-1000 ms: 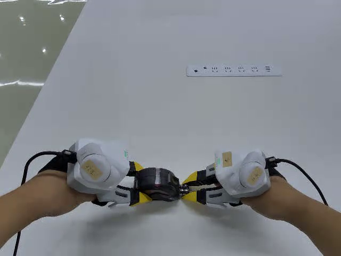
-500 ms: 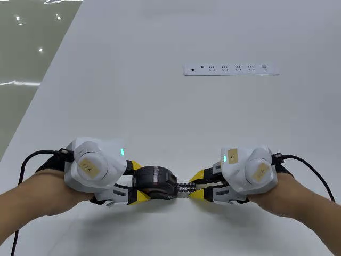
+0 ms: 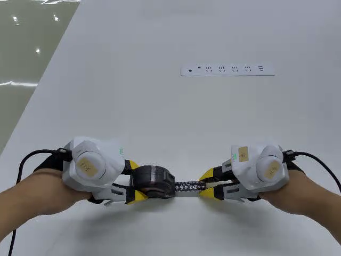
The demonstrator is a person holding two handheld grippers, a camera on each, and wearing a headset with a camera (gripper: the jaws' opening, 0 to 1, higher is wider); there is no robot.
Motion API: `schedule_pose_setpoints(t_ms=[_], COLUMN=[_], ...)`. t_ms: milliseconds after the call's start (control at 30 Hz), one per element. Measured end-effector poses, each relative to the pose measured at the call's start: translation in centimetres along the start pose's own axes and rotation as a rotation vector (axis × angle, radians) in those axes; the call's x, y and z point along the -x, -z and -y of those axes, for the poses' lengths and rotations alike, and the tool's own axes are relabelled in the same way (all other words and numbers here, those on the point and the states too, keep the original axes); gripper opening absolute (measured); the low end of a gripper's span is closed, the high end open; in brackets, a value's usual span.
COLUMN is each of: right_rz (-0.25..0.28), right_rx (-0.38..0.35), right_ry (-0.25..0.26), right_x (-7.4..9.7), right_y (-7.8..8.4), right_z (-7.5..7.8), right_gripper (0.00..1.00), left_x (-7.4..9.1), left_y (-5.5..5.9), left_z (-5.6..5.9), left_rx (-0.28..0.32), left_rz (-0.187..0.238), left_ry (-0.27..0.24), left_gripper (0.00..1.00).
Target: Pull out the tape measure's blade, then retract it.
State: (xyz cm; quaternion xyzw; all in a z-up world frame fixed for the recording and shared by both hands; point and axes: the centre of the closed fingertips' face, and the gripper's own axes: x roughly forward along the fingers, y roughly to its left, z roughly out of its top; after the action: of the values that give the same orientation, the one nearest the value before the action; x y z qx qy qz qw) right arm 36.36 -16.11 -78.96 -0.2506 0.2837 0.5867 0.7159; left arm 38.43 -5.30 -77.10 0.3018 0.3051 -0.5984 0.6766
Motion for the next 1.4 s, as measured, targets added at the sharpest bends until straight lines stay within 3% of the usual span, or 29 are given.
schedule_pose_setpoints(t_ms=[1400], right_rz=[-0.086], right_rx=[-0.023], right_ry=[0.051], right_x=[4.7], right_y=[4.9], right_z=[0.5], right_gripper=[0.09], left_x=[0.0], left_y=[-0.6], left_z=[0.3], left_rx=[-0.004], left_rz=[0.005], left_ry=[-0.005], left_gripper=[0.26])
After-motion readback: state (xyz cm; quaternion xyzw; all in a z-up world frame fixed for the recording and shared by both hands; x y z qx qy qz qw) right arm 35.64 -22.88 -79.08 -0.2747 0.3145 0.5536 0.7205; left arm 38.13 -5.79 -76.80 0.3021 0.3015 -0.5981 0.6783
